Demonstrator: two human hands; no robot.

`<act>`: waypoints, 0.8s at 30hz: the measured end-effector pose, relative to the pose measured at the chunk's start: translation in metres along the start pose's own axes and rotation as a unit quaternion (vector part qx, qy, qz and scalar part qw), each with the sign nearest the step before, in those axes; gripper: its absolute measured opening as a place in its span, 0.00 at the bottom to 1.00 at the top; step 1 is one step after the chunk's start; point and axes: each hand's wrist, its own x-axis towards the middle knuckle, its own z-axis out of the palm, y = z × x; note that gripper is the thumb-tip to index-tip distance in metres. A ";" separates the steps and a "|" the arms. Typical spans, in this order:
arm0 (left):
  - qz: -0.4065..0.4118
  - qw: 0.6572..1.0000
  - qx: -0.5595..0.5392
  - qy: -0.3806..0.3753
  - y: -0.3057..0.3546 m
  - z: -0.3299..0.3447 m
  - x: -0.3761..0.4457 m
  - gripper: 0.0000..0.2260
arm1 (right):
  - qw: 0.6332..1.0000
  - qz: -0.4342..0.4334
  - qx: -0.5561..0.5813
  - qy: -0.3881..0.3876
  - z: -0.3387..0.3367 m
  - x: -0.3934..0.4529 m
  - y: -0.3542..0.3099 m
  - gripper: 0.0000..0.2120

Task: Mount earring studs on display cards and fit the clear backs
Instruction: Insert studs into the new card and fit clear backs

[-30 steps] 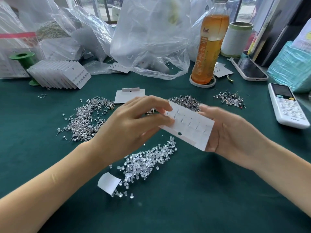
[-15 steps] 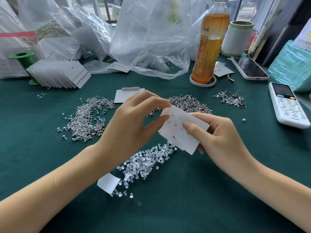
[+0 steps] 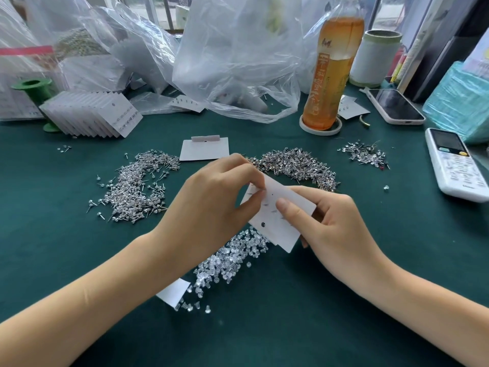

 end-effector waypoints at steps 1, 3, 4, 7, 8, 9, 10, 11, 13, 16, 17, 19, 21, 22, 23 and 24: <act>-0.001 1.000 0.000 -0.005 0.000 0.000 0.000 0.04 | 1.000 -0.002 -0.003 -0.001 0.000 0.000 0.000 0.07; -0.002 1.000 -0.002 -0.016 0.000 0.001 0.000 0.03 | 1.000 -0.012 -0.006 -0.004 0.001 -0.001 0.001 0.10; -0.003 1.000 -0.002 -0.021 0.001 0.001 0.000 0.03 | 1.000 -0.015 -0.007 -0.005 0.001 -0.001 0.001 0.11; -0.005 0.999 0.005 -0.032 0.002 0.001 -0.001 0.02 | 1.000 -0.016 -0.019 -0.005 0.002 -0.002 0.003 0.11; -0.005 0.999 0.007 -0.034 0.002 0.001 0.000 0.03 | 1.000 -0.015 -0.023 -0.006 0.002 -0.002 0.003 0.10; -0.006 0.999 0.006 -0.037 0.002 0.001 0.000 0.03 | 0.999 -0.015 -0.028 -0.007 0.002 -0.003 0.003 0.09; -0.006 0.999 0.005 -0.039 0.002 0.000 0.001 0.03 | 0.999 -0.015 -0.031 -0.009 0.002 -0.003 0.003 0.08; -0.006 0.999 0.004 -0.041 0.002 0.000 0.001 0.03 | 0.999 -0.014 -0.033 -0.012 0.002 -0.003 0.003 0.08; -0.005 0.999 0.005 -0.047 0.002 -0.002 0.002 0.03 | 0.999 -0.010 -0.030 -0.013 0.003 -0.003 0.003 0.08; 0.000 0.998 0.012 -0.058 0.003 -0.002 0.002 0.03 | 0.999 -0.014 -0.030 -0.018 0.001 -0.003 0.004 0.07; 0.004 0.998 0.016 -0.060 0.003 -0.003 0.003 0.03 | 0.999 -0.019 -0.031 -0.018 0.001 -0.004 0.005 0.07; 0.018 0.997 0.026 -0.066 0.002 -0.003 0.003 0.03 | 0.999 -0.023 -0.033 -0.019 0.000 -0.004 0.005 0.07; 0.034 0.996 0.035 -0.074 0.002 -0.004 0.004 0.03 | 0.999 -0.021 -0.033 -0.020 0.001 -0.004 0.004 0.08; 0.040 0.995 0.041 -0.078 0.001 -0.004 0.004 0.03 | 0.999 -0.019 -0.031 -0.020 0.001 -0.003 0.004 0.08; 0.045 0.994 0.047 -0.084 0.000 -0.004 0.004 0.04 | 0.999 -0.014 -0.029 -0.019 0.001 -0.003 0.004 0.08; 0.048 0.993 0.053 -0.089 0.000 -0.004 0.004 0.04 | 0.999 -0.007 -0.028 -0.017 0.001 -0.002 0.004 0.08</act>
